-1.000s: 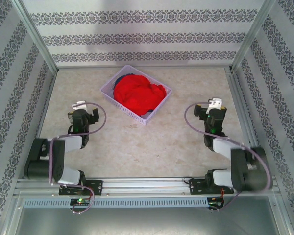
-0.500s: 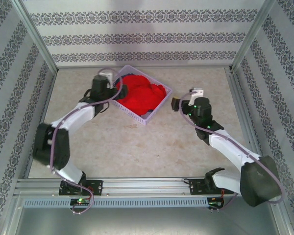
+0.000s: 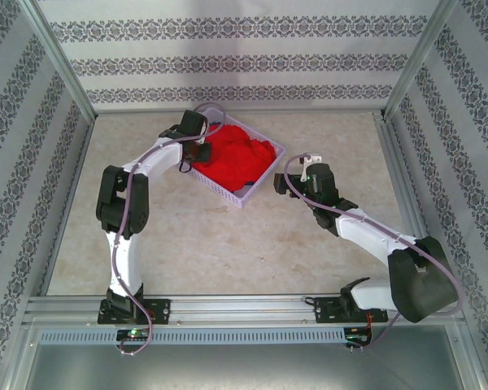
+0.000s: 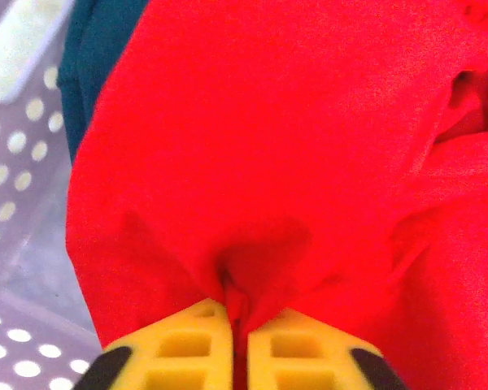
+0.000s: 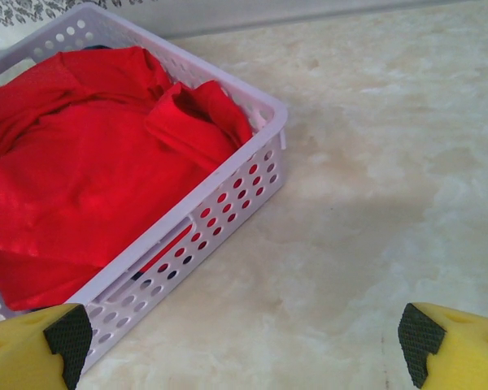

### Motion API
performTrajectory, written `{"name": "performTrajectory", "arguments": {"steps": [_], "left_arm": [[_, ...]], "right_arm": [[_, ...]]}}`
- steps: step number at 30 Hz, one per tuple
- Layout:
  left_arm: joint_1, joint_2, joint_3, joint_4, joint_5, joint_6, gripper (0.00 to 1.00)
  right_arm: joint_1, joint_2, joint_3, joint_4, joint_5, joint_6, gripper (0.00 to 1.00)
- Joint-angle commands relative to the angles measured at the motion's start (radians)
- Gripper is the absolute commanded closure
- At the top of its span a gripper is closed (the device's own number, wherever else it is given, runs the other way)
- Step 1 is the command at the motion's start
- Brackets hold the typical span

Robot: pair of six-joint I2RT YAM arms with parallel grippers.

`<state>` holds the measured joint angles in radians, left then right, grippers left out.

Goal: Fold the inside-out t-shirt
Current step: Pick up the T-shirt from the basket.

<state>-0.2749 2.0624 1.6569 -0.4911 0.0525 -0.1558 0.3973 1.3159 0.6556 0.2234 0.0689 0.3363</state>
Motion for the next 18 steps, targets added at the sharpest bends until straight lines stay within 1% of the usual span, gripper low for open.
{"name": "performTrajectory", "arguments": {"steps": [1,2,4,7,9,11,13,14,16,18], "left_arm": [[-0.009,-0.152,0.027,0.018,0.022,-0.004,1.0],[-0.017,-0.219,0.004,0.055,0.034,-0.012,1.0],[-0.027,-0.403,-0.084,0.186,0.109,-0.053,1.0],[-0.04,-0.641,-0.235,0.484,0.238,-0.167,1.0],[-0.064,-0.718,-0.259,0.594,0.283,-0.208,1.0],[-0.101,-0.728,-0.189,0.567,0.308,-0.204,1.0],[-0.154,-0.704,-0.096,0.516,0.333,-0.182,1.0],[-0.177,-0.69,-0.062,0.498,0.348,-0.177,1.0],[-0.235,-0.657,0.013,0.473,0.389,-0.164,1.0],[-0.292,-0.616,0.081,0.442,0.409,-0.143,1.0]], "right_arm": [[0.008,-0.005,0.023,-0.02,-0.011,0.021,0.02],[0.008,-0.014,0.025,-0.03,-0.006,0.016,0.02],[0.008,-0.041,0.031,-0.049,0.013,-0.002,0.02],[-0.007,-0.084,0.055,-0.1,0.019,-0.025,0.02],[-0.027,-0.114,0.078,-0.127,-0.036,-0.036,0.02],[-0.043,-0.151,0.092,-0.138,-0.118,-0.055,0.02],[-0.066,-0.192,0.121,-0.194,-0.162,-0.066,0.02],[-0.083,-0.204,0.147,-0.247,-0.162,-0.066,0.02],[-0.134,-0.227,0.222,-0.412,-0.133,-0.069,0.02],[-0.187,-0.256,0.261,-0.497,-0.127,-0.09,0.02]]}}
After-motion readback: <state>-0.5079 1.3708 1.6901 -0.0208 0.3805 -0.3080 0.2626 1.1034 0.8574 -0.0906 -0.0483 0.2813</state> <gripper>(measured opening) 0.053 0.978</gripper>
